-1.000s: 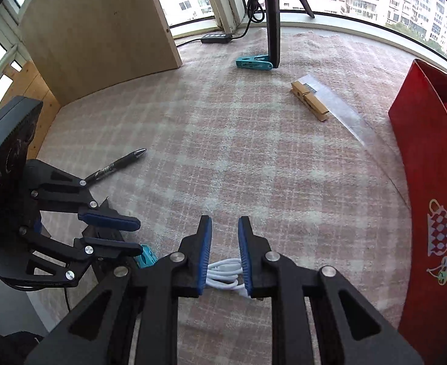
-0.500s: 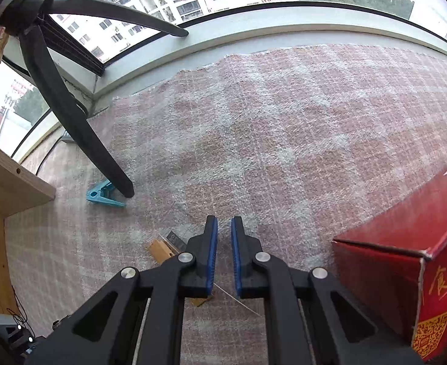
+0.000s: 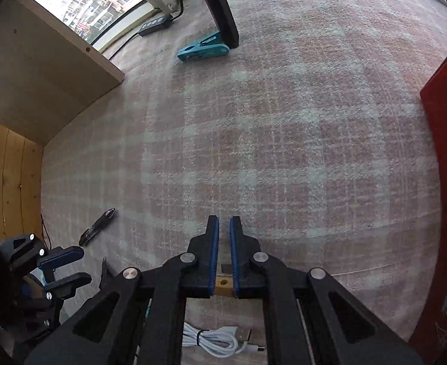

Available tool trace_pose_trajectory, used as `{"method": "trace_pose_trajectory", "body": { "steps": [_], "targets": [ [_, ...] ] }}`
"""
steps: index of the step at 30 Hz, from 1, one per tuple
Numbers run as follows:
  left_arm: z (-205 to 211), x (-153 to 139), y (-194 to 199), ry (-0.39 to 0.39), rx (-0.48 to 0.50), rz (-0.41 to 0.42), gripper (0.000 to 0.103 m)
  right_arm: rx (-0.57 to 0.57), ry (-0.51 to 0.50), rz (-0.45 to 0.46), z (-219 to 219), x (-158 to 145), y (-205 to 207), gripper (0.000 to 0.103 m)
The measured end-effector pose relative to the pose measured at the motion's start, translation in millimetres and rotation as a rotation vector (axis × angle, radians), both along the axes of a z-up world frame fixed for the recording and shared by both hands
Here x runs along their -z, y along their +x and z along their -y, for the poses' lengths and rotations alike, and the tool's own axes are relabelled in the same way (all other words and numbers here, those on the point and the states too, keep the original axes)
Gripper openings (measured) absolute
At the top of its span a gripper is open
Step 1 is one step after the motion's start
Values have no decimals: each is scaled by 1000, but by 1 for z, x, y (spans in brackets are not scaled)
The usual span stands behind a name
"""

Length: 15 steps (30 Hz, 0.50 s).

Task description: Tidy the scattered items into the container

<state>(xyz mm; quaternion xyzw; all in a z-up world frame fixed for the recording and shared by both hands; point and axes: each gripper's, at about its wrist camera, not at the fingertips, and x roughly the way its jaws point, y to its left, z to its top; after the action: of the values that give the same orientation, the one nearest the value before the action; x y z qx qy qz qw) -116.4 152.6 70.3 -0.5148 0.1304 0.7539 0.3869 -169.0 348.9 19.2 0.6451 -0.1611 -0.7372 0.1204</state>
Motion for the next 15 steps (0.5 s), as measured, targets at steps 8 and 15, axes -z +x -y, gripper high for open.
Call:
{"method": "trace_pose_trajectory", "body": {
  "steps": [8,15],
  "targets": [
    [-59,10,-5,-18,116,-53,23,270,136,-185,-56,-44,51,8],
    [-131,42,-34,-52,182,-22,21,362,174,-131,-79,-10,72,8]
  ]
}}
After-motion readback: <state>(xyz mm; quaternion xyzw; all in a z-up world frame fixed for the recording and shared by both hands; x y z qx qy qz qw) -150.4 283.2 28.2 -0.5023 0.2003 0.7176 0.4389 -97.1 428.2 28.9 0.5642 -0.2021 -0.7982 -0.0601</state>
